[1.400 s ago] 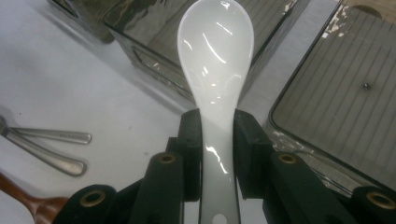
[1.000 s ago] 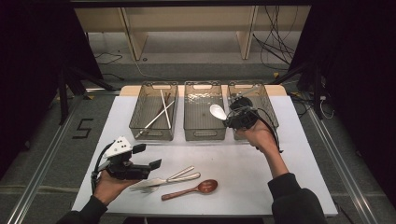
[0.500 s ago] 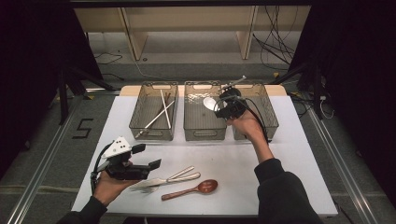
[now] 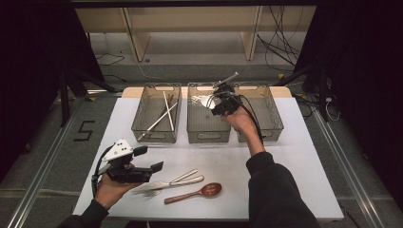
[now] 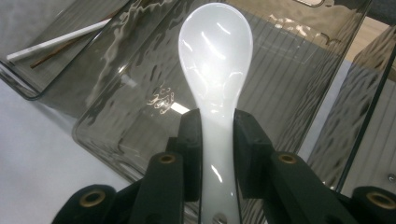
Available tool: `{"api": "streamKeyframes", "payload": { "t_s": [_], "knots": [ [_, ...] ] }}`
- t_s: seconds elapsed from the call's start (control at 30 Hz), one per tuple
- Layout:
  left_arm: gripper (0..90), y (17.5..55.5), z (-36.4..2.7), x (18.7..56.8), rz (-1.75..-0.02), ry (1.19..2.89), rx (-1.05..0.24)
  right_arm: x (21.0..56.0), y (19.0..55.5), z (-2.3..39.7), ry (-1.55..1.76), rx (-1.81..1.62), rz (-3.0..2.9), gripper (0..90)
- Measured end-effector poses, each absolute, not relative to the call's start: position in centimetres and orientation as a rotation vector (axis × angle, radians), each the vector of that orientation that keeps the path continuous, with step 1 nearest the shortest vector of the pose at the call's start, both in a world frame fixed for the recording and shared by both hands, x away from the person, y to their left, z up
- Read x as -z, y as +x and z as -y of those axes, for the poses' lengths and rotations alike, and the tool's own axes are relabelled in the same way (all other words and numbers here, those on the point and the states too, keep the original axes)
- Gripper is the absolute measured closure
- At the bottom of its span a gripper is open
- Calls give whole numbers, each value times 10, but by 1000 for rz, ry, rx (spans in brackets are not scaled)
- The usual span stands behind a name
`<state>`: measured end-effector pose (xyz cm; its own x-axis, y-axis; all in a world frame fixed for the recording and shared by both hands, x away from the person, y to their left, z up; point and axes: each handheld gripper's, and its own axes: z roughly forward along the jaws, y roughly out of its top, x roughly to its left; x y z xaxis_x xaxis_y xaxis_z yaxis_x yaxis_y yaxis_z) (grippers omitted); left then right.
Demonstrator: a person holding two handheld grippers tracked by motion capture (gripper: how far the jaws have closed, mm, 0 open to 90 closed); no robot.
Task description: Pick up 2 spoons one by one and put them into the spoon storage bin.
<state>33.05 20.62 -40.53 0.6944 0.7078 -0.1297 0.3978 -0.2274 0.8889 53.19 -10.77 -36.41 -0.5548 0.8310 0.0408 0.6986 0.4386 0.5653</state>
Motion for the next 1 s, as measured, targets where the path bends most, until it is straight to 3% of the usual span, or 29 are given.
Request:
{"api": "streamKeyframes", "payload": {
  "t_s": [0.4, 0.53, 1.0],
  "knots": [
    [156, 331, -205, 406, -865, 1856, -363, 376, 540, 100, 1354, -729, -2454, 732],
    [156, 331, -205, 406, -865, 1857, -361, 375, 542, 98, 1347, -754, -2436, 507],
    [156, 331, -205, 406, -868, 1853, -363, 354, 515, 104, 1193, -877, -2488, 362]
  ]
}}
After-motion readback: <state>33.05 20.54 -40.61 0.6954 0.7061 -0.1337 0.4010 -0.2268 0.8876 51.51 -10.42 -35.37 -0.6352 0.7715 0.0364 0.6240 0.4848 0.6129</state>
